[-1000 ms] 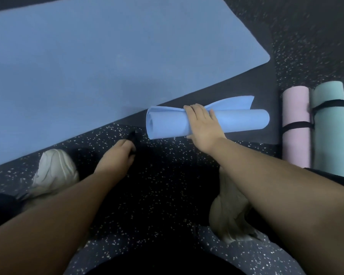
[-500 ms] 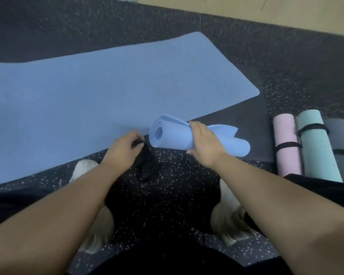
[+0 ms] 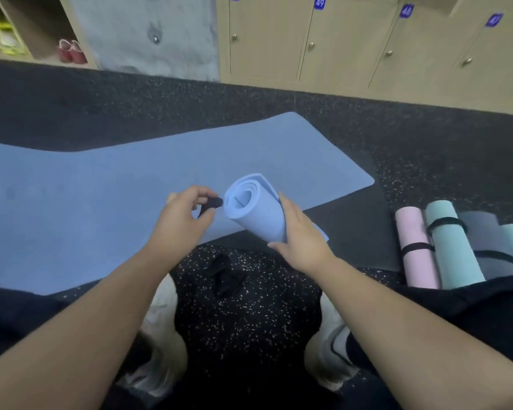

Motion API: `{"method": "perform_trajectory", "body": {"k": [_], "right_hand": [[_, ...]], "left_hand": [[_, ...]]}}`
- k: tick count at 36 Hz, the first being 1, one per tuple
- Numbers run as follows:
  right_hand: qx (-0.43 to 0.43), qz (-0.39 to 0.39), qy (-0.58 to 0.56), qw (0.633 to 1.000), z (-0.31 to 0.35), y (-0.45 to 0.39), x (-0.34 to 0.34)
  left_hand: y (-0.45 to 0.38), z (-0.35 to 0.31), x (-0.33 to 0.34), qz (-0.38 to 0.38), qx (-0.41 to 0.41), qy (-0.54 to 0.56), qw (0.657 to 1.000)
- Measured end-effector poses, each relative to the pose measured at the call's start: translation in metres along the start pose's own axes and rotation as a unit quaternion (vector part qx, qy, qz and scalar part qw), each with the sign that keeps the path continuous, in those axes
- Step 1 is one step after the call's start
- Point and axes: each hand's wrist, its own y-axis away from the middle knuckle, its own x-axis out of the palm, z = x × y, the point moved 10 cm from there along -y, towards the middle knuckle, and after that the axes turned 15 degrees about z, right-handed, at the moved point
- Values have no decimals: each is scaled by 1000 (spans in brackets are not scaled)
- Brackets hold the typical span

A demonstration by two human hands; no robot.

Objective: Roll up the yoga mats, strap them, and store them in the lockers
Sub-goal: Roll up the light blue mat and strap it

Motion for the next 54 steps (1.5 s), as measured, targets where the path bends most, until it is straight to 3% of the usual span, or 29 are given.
{"method": "perform_trajectory", "body": {"k": [13, 26, 34, 40, 44, 48, 54], "right_hand": [[-21, -12, 16, 1000, 24, 24, -33], [-45, 3, 22, 999, 22, 48, -74], [-34, -2, -21, 999, 24, 46, -61], [-31, 17, -25, 999, 25, 45, -53], [-39, 18, -23, 999, 30, 44, -53], [-55, 24, -15, 998, 33, 43, -49], [-75, 35, 6, 997, 38, 41, -41]], "left_hand": [[21, -67, -19, 21, 64, 125, 990], [21, -88, -16, 37, 87, 172, 981], [18, -96, -12, 55, 90, 238, 965], [13, -93, -8, 81, 106, 127, 983], [13, -96, -2, 93, 128, 112, 981], [12, -94, 2, 105, 115, 104, 982], [12, -93, 6, 114, 94, -12, 989]]}}
